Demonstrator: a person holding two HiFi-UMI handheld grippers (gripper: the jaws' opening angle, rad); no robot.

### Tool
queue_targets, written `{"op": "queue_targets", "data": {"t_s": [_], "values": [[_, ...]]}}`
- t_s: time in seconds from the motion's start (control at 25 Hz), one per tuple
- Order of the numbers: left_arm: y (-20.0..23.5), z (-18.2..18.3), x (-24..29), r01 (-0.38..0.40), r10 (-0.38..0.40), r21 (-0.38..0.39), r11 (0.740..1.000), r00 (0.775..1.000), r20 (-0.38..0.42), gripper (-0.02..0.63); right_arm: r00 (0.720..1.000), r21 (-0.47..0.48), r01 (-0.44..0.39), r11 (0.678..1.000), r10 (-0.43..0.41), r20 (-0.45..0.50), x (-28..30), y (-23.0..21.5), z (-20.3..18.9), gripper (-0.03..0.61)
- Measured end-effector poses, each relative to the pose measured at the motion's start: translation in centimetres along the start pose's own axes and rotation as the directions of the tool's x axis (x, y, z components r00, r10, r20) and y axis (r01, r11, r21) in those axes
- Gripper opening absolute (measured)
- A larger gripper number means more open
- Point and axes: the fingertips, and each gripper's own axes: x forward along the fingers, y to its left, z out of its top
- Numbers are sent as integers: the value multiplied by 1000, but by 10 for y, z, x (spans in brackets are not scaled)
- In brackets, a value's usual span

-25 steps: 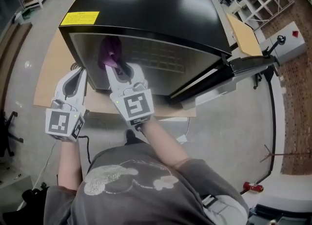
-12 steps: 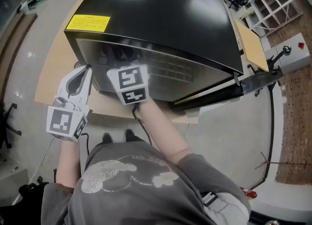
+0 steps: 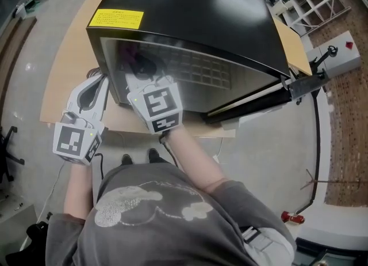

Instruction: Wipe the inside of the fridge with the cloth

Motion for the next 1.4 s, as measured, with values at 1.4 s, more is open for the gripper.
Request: {"op": "queue_targets", "data": {"t_s": [1.4], "values": [[-54,-12,31,168,-168,-27,985,986,-4,18,913,-133,232,964,-263,-313,-59,-97,-61,42]]}}
